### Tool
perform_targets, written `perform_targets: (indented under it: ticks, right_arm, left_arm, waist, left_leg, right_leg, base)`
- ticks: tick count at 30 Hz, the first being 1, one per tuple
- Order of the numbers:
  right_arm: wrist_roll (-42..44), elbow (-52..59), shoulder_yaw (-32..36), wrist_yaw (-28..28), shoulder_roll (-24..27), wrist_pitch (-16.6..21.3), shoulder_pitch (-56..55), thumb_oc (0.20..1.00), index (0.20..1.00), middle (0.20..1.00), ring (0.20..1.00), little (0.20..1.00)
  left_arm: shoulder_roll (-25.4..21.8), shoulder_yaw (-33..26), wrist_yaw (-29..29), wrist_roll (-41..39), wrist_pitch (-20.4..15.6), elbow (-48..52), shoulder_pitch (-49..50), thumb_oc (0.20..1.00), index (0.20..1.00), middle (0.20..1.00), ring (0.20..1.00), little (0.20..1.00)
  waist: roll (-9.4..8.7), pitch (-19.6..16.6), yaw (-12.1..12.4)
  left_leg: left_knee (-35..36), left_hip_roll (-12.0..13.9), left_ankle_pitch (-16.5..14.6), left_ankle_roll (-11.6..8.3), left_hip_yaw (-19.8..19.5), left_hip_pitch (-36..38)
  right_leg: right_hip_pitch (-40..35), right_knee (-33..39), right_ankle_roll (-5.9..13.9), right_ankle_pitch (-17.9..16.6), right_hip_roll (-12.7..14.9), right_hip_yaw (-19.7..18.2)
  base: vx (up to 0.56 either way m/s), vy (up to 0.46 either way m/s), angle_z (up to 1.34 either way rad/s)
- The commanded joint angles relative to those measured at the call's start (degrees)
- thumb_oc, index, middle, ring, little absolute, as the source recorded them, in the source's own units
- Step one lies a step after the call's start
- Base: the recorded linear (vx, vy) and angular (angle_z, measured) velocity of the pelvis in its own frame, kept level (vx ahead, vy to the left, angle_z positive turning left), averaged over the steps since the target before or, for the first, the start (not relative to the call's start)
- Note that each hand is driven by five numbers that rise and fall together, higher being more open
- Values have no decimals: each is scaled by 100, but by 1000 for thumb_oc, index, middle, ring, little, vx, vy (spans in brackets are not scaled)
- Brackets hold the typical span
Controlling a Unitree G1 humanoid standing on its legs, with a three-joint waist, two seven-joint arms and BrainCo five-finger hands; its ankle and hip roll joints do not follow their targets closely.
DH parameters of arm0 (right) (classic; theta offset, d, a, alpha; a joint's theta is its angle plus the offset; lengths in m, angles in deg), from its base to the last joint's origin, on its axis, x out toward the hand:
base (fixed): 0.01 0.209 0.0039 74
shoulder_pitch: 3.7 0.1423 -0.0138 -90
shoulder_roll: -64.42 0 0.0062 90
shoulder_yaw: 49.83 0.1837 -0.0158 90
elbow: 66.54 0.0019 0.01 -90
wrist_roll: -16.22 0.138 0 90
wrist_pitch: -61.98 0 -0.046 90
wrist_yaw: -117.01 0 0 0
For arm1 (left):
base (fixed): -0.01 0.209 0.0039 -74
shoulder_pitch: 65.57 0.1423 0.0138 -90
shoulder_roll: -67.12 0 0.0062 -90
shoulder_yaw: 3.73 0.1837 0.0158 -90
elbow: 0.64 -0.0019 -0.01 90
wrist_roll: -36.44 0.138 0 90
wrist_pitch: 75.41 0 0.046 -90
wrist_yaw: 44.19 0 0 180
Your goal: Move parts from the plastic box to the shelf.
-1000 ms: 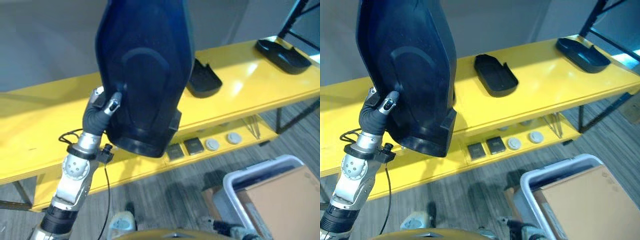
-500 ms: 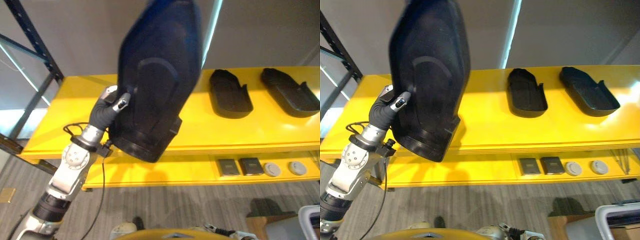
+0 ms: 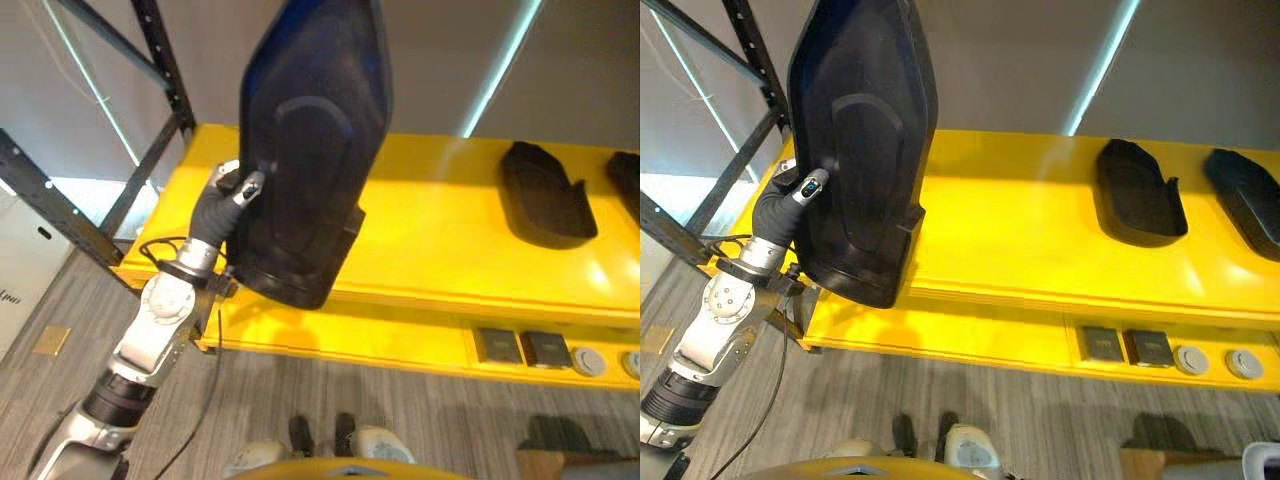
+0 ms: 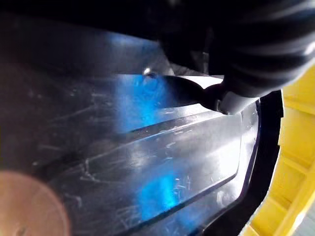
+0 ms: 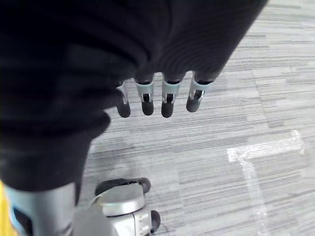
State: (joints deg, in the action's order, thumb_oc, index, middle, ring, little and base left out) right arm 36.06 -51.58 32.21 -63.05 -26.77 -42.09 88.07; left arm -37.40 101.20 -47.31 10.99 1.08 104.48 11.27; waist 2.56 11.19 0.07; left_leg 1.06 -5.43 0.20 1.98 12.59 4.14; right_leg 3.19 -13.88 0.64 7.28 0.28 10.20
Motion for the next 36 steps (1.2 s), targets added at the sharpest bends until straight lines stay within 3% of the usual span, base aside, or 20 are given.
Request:
perform_targets:
  ticks: [1, 3, 5, 8, 10, 12, 16, 22, 28, 36]
  right_arm:
    - [157, -158, -331, 0, 238, 208, 162, 1000, 1000, 1000, 1000, 1000]
    - [230, -170, -283, 87, 302, 154, 208, 1000, 1000, 1000, 1000, 1000]
    - [42, -168, -226, 226, 414, 84, 244, 1000, 1000, 1000, 1000, 1000]
    - [-57, -150, -276, 247, 496, 94, 264, 1000, 1000, 1000, 1000, 1000]
    - [-32, -78, -219, 190, 566, -5, 250, 1000, 1000, 1000, 1000, 1000]
    - [-20, -54, -176, 264, 608, -100, 131, 1000, 1000, 1000, 1000, 1000]
    - [-656, 31, -300, 538, 509, -175, -106, 1000, 1000, 1000, 1000, 1000]
    - [-796, 274, -691, 642, 423, -279, -268, 1000, 1000, 1000, 1000, 1000]
    - [-789, 344, -943, 726, 638, -139, 86, 1000, 1000, 1000, 1000, 1000]
    - [-403, 479, -1131, 690, 814, -162, 659, 1000, 1000, 1000, 1000, 1000]
  left_arm:
    - [128, -319, 191, -61, -5, 297, 34, 200, 200, 200, 200, 200]
    - [163, -352, 164, 2, 47, 182, 59, 200, 200, 200, 200, 200]
    - [206, -393, 147, 54, 142, 22, 157, 200, 200, 200, 200, 200]
    - [127, -344, -87, 68, 338, -228, 145, 200, 200, 200, 200, 200]
    - [115, -294, -257, -149, 566, -399, 74, 200, 200, 200, 200, 200]
    - [157, -205, -395, -270, 575, -774, -46, 200, 200, 200, 200, 200]
    - [261, -144, -760, -401, 948, -1341, -332, 200, 200, 200, 200, 200]
    - [650, -38, -1682, -605, 1263, -2539, -1221, 200, 200, 200, 200, 200]
    - [759, -42, -2023, -881, 1250, -3618, -2211, 200, 200, 200, 200, 200]
    - [541, 149, -2131, -1099, 1531, -4579, -3191, 200, 200, 200, 200, 200]
  waist:
    - [-306, 164, 140]
    - [-278, 140, 87]
    - [-186, 28, -23]
    - [-74, -65, -75]
    - [-19, -58, -147]
    - [26, -95, -255]
    - [82, -102, -454]
    - [89, -1, -814]
    - [197, 390, -1057]
    - [310, 807, -1140]
  left_leg:
    - [-2705, 319, -333, -423, -551, -1282]
    - [-2356, 638, -295, -488, -440, -1168]
    - [-1246, 1060, -93, -585, -270, -688]
    - [-225, 1184, 114, -668, -480, -389]
    - [-23, 1247, 152, -711, -430, -334]
    - [193, 1254, 139, -711, -339, -151]
    - [394, 1166, 5, -663, -294, 109]
    - [394, 1078, -172, -583, -244, 109]
    - [394, 1001, -134, -596, -203, -126]
    - [394, 839, -24, -586, -188, -396]
  right_leg:
    - [-1156, 1777, 131, -713, 295, -139]
    - [-1149, 1793, 161, -704, 313, -134]
    - [-1123, 1852, 223, -692, 340, -132]
    - [-1135, 1888, 270, -625, 370, -390]
    - [-1146, 1888, 293, -603, 431, -400]
    - [-1109, 1888, 355, -609, 487, -378]
    - [-1006, 1888, 456, -674, 568, -418]
    - [-735, 1888, 614, -784, 737, -615]
    - [-394, 1860, 549, -797, 688, -789]
    - [-106, 1854, 465, -862, 546, -890]
  base:
    - [29, -22, -5]
    - [73, 122, 6]
    - [160, 285, -17]
    - [181, 298, -14]
    - [171, 227, -26]
    - [167, 160, -47]
    - [162, 101, -22]
    - [64, 46, -10]
    - [-89, 66, -13]
    - [-68, 11, -12]
